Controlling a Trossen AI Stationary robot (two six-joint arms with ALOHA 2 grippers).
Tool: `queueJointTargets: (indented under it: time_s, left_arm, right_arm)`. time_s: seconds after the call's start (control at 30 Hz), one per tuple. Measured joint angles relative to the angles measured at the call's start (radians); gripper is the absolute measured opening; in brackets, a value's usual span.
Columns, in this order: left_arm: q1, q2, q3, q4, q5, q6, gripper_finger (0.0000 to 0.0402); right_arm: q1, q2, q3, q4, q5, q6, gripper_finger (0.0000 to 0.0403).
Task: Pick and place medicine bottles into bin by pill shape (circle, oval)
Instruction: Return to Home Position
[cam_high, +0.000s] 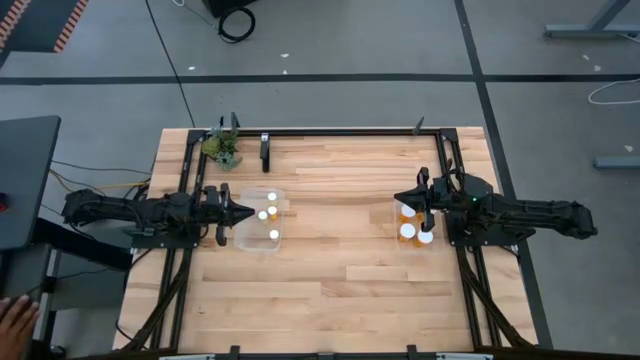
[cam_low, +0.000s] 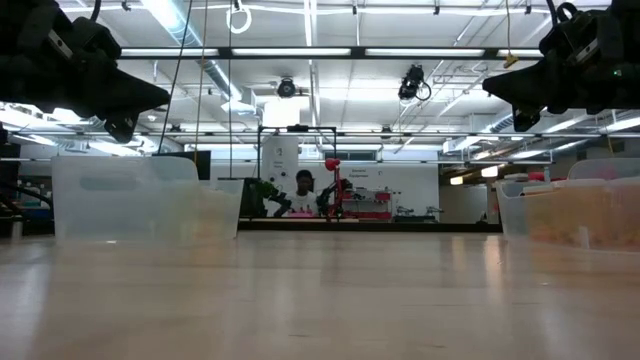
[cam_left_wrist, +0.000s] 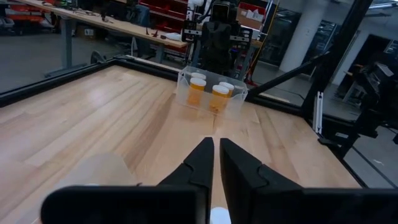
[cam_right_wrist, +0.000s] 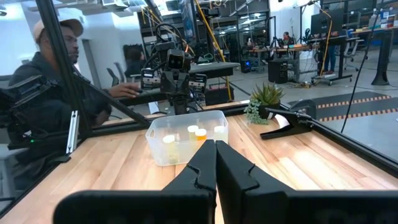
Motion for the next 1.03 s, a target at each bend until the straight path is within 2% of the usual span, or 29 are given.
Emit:
queueJointTargets:
  time_s: [0.37, 0.7, 1.03]
  left_arm:
    - [0.000, 0.000, 0.000, 0.000, 0.000, 0.000, 0.0023]
    - [0.000, 0.000, 0.000, 0.000, 0.000, 0.000, 0.0036]
    - [0.000, 0.000, 0.000, 0.000, 0.000, 0.000, 0.0024]
  right_arm:
    - [0.000, 0.000, 0.000, 0.000, 0.000, 0.000, 0.0010]
    - [0.000, 0.000, 0.000, 0.000, 0.000, 0.000, 0.0010]
    - [0.000, 0.000, 0.000, 0.000, 0.000, 0.000, 0.0010]
